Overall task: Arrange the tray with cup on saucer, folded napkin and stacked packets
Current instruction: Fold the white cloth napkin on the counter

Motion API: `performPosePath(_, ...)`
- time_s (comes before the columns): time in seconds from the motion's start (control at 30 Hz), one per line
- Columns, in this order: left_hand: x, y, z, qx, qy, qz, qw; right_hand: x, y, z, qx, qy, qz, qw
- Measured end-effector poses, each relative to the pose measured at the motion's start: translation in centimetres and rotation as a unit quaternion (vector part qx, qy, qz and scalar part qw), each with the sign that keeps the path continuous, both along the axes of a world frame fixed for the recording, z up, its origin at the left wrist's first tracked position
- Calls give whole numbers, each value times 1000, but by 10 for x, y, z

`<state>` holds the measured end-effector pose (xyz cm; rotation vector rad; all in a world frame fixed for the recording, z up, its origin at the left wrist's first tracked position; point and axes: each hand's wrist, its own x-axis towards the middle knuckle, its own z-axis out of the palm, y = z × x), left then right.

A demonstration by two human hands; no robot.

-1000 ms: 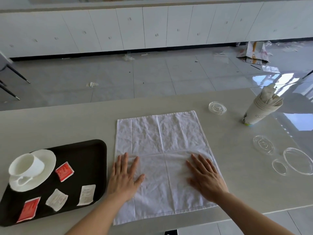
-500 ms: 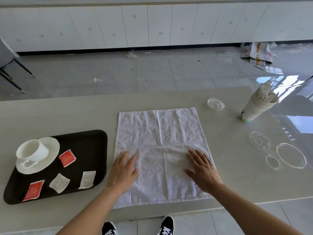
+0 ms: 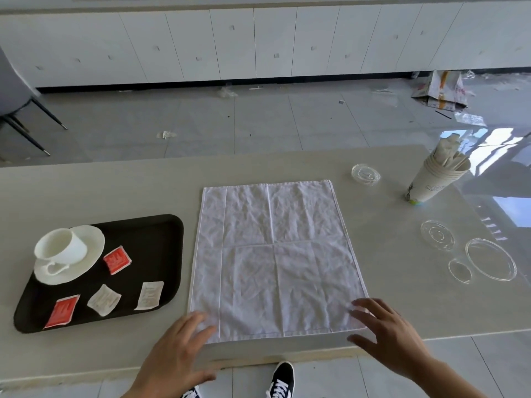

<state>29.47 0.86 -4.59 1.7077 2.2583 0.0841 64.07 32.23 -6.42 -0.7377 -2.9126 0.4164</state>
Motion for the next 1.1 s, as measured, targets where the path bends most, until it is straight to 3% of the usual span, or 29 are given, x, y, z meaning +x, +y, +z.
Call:
performPosePath(0.2, 5, -7, 9, 30, -41, 8, 999, 13, -7, -4, 20, 4, 34, 999)
performPosePath(0.27, 5, -9, 12, 87, -20, -11, 996, 14, -9, -7, 33, 12, 42, 999)
performPosePath(0.4, -2, -8, 13, 116, 23, -1, 993, 16, -14, -8, 38, 46, 39, 997)
performPosePath(0.77, -6, 14, 11, 80, 6, 126, 989, -11, -14, 19, -21, 19, -39, 999)
performPosePath(0.87, -14, 23, 11, 84, -55, 207, 973, -18, -5, 24, -71, 11, -112, 991)
performPosePath(0.97, -26, 36, 19, 130, -145, 292, 936, -25, 8, 28, -121, -4, -165, 979)
performPosePath(1.1, -41, 54, 30, 143, -162, 308, 927, -37, 26, 39, -158, -8, -170, 973)
